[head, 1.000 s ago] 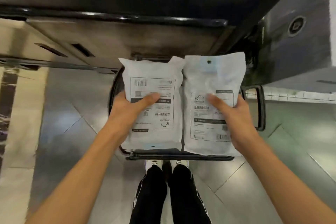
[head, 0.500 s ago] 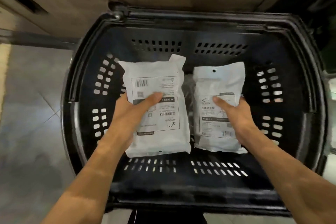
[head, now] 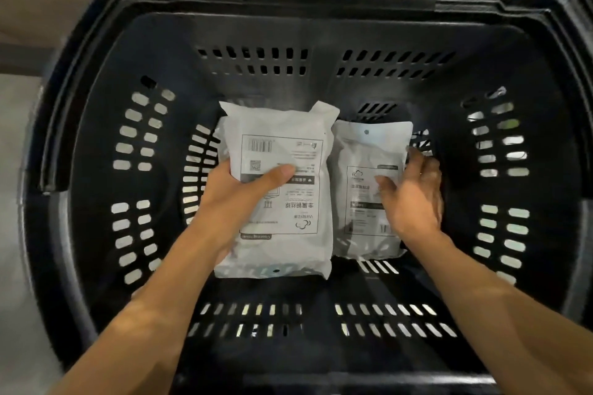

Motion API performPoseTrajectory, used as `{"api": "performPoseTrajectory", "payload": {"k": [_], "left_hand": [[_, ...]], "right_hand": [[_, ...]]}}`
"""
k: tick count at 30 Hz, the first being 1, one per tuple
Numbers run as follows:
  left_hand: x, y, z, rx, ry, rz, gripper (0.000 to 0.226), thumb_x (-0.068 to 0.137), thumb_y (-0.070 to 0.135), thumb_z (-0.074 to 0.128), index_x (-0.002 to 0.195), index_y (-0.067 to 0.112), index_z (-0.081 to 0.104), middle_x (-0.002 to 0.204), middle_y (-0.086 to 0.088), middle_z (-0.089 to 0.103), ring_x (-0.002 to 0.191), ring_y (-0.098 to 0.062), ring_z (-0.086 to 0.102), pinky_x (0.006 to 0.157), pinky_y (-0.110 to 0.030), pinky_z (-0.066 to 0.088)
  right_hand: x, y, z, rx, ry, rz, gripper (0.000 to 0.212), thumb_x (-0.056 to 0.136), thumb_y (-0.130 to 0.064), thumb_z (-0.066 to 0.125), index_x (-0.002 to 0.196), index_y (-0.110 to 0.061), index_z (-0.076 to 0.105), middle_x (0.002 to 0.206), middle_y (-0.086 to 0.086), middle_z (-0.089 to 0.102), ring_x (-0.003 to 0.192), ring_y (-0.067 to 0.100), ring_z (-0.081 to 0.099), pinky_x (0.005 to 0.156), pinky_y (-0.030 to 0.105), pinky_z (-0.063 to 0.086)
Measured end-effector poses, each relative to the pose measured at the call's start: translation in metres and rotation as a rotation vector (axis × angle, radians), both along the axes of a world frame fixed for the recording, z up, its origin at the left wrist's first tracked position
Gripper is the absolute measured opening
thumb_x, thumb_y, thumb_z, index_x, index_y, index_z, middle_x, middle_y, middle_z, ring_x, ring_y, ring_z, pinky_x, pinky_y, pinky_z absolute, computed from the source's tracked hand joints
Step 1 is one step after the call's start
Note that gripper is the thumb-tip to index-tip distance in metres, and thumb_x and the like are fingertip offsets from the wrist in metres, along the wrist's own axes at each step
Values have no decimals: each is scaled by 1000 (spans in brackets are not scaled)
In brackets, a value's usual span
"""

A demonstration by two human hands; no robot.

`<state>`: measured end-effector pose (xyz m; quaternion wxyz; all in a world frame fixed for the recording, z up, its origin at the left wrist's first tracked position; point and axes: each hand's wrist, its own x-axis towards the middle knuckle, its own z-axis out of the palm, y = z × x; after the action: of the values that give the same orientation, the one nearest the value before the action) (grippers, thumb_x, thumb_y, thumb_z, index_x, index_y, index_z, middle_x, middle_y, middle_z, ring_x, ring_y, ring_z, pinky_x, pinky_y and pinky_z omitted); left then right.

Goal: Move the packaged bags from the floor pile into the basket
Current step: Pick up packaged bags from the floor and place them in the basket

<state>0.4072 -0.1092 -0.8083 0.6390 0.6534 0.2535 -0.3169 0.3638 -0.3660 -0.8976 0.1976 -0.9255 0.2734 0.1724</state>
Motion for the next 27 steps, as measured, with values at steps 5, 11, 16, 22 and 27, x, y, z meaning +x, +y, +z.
{"api": "performPoseTrajectory", "payload": {"k": [5,11,16,22,27], "left_hand": [[-1,-3,-6,27,63,-13,34,85,19,82,119,19,74,108,2,81,100,-18,78,86,-39,64],[1,-8,-26,66,138,62,39,82,21,86,119,21,74,109,0,81,101,-19,78,93,-47,62],[9,-19,-61,141,174,59,46,76,31,91,118,27,73,111,5,80,106,-17,75,101,-41,58],[16,-27,-87,435,64,-220,60,88,46,79,134,16,53,108,4,70,112,-24,67,97,-39,54],[17,-31,-72,979,-96,-509,93,80,72,71,141,13,33,143,-18,46,134,-41,48,108,-57,43]], "right_hand": [[9,-5,23,-66,-82,229,64,97,-30,64,153,-13,37,158,21,36,145,40,36,119,55,36],[16,-8,57,-117,-266,443,80,95,-54,57,156,-5,37,164,24,34,149,42,34,121,59,29],[22,-10,65,-151,-254,528,91,94,-68,41,161,-8,28,169,21,24,156,39,24,124,59,21],[30,-5,65,-184,-227,565,93,94,-72,34,164,-13,21,171,17,21,159,35,19,126,56,15],[37,2,74,-169,-202,583,95,93,-76,31,164,-14,20,173,13,16,160,33,13,127,57,11]]}}
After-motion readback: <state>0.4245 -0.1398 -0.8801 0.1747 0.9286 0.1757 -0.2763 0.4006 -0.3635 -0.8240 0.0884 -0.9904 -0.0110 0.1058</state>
